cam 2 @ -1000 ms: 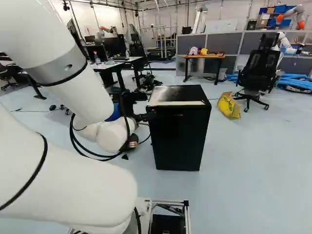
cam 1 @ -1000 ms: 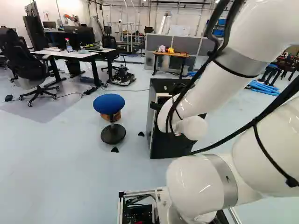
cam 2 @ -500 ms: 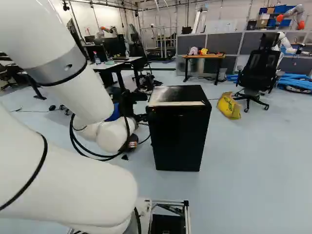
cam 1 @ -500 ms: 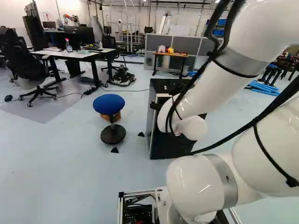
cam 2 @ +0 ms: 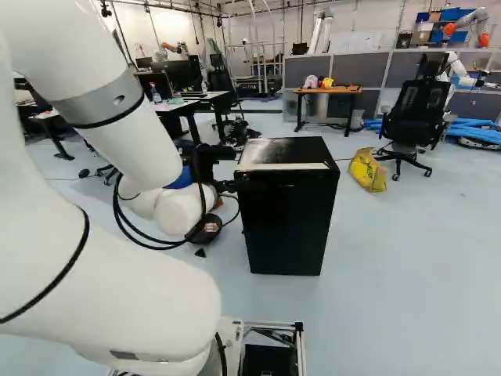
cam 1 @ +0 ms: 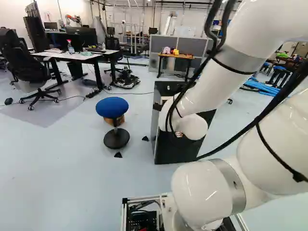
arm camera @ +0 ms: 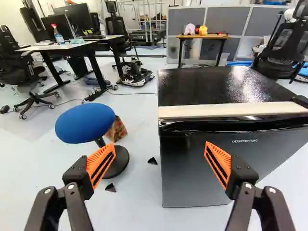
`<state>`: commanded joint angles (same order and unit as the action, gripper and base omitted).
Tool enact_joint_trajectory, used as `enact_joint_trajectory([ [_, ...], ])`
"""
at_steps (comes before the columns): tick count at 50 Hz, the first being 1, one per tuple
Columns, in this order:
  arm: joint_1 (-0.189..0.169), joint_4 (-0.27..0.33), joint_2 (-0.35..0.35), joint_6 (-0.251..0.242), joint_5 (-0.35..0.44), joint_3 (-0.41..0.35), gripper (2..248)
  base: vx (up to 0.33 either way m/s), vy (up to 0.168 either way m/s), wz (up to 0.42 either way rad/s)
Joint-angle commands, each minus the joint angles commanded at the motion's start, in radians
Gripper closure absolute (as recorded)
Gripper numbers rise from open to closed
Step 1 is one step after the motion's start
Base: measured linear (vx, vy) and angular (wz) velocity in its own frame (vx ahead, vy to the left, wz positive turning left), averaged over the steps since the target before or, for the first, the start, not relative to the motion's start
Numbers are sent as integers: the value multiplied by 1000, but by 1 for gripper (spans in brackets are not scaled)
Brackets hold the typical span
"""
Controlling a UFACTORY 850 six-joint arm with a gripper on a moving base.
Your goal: Grab a drink from the fridge
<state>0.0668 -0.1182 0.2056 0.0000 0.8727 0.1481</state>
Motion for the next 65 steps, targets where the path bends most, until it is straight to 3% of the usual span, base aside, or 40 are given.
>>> enact_joint_trajectory([
  [26,56,-152,-179,0,23,102,3,0,0,0],
  [50,91,-288,-271,0,106,125,3,0,0,0],
  [65,119,-343,-323,0,166,136,3,0,0,0],
])
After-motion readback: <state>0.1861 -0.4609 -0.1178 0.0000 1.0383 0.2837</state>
